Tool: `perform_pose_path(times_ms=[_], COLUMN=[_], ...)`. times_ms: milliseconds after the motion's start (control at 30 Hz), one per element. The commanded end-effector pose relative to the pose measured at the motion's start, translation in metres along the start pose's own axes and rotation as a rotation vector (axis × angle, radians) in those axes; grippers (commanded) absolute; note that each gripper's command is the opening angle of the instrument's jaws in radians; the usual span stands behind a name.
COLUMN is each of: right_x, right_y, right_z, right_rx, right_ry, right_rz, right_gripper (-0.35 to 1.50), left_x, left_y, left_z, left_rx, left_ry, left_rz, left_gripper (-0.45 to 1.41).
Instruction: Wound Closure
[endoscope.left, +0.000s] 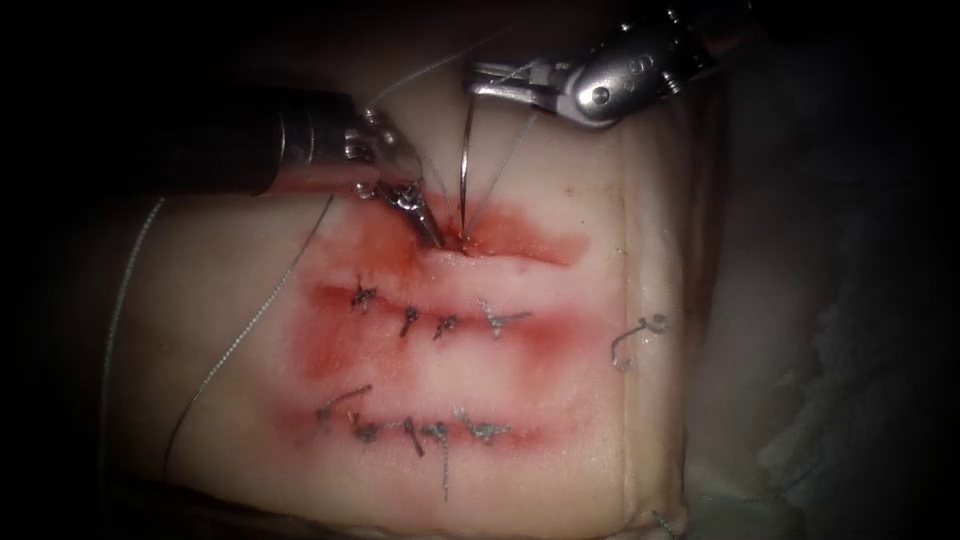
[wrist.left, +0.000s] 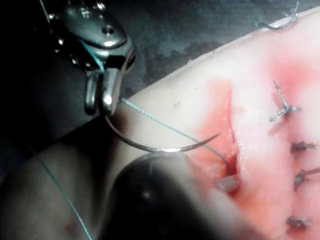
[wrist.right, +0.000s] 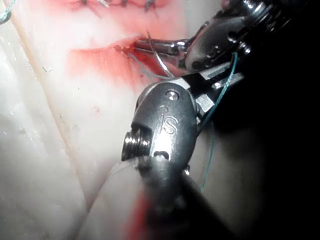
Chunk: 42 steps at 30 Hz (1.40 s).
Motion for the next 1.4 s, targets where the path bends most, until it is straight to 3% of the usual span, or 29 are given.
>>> perform_pose_path(times_ms=[33, 367, 567, 733, 1000, 1200, 1400], right_x=[0.0001, -0.0014, -0.0028, -0.0027, -0.0028, -0.0027, -0.0019], right_y=[0.0001, -0.0004, -0.0019, -0.0018, -0.0014, -0.0014, -0.0005], right_z=[0.0006, 0.0003, -0.0003, -0.0003, 0.0002, 0.0005, 0.0013], right_rx=[-0.004, 0.008, 0.021, 0.020, 0.006, -0.019, -0.043], right_ry=[0.015, 0.093, 0.100, 0.100, 0.086, 0.071, 0.093], right_rz=[-0.008, -0.130, -0.143, -0.144, -0.145, -0.145, -0.149], right_gripper=[-0.35, -0.35, -0.35, -0.35, -0.35, -0.35, -0.35], left_x=[-0.0007, -0.0006, -0.0026, -0.0031, -0.0020, -0.0016, -0.0016], left_y=[0.0006, 0.0008, 0.0020, 0.0027, 0.0039, 0.0037, 0.0039], left_z=[-0.0003, -0.0005, -0.0004, 0.0005, 0.0030, 0.0029, 0.0024], left_rx=[-0.004, -0.039, -0.127, -0.161, -0.150, -0.106, -0.017], left_ry=[-0.002, -0.032, -0.054, -0.034, 0.030, 0.067, 0.033], left_rz=[0.006, 0.011, 0.195, 0.202, 0.202, 0.210, 0.139], left_gripper=[-0.45, -0.45, -0.45, -0.45, -0.45, -0.45, -0.45])
